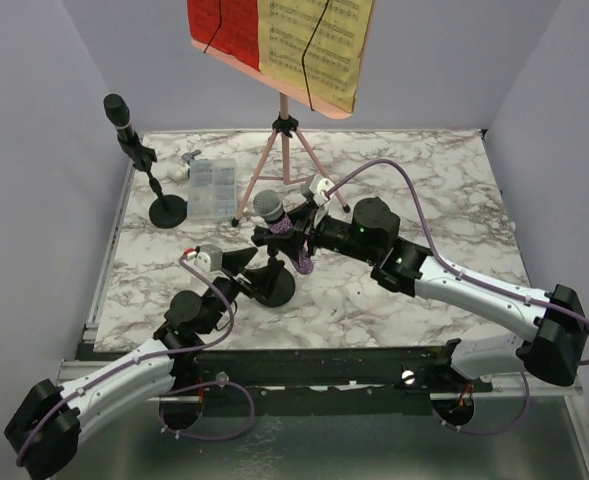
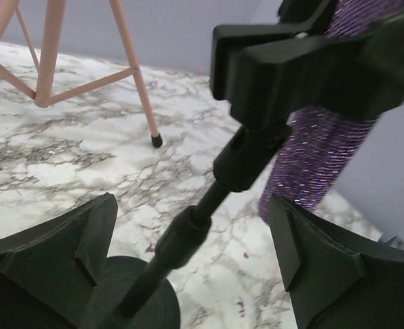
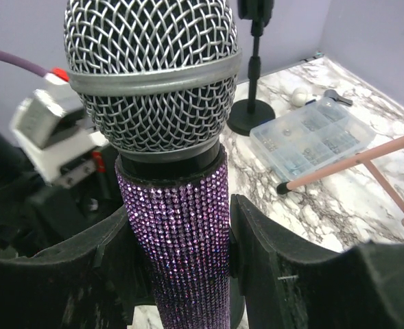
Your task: Set up the instrument practice props
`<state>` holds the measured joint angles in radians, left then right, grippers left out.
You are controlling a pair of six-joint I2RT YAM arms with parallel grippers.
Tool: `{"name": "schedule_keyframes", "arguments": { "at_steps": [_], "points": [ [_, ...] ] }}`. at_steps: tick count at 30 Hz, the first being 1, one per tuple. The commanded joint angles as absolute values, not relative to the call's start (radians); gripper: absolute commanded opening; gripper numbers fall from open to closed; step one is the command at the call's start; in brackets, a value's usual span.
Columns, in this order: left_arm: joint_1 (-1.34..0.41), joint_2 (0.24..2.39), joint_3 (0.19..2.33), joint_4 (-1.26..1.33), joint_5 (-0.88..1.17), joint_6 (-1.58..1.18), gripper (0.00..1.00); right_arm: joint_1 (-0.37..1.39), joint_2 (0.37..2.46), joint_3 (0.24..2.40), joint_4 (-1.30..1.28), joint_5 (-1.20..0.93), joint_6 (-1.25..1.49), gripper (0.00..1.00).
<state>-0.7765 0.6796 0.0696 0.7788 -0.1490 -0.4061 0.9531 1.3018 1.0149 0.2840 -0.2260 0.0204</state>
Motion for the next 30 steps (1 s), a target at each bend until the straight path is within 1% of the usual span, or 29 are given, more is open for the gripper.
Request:
{"name": "schedule_keyframes", "arguments": {
  "at_steps": [1,4,7,11,16,21,30],
  "points": [
    [-0.776,0.478,0.12,0.54,-0.183,-0.552,0.99,0.957,1.324,1.116,0.436,-0.084,0.031,0.0],
    [-0.776,0.32,0.178,0.359,-0.189,-0.58,0.99,0.957,1.381,1.168,0.435,-0.06,0.017,0.01],
    [-0.777,0.164,0.257,0.162,-0.243,-0.591,0.99,0.957,1.427,1.201,0.476,-0.08,0.021,0.01],
    [-0.776,0.022,0.399,-0.034,-0.277,-0.486,0.99,0.957,1.513,1.269,0.512,-0.113,0.049,0.01],
    [-0.776,0.059,0.634,-0.183,-0.25,-0.295,0.99,0.957,1.667,1.401,0.548,-0.178,0.085,0.01],
    [-0.776,0.075,0.833,-0.3,-0.259,-0.184,0.99,0.957,1.855,1.587,0.559,-0.206,0.098,0.01],
    [-0.776,0.039,0.997,-0.396,-0.253,-0.128,0.99,0.96,2.221,2.063,0.4,-0.248,0.09,0.01]
  ]
}}
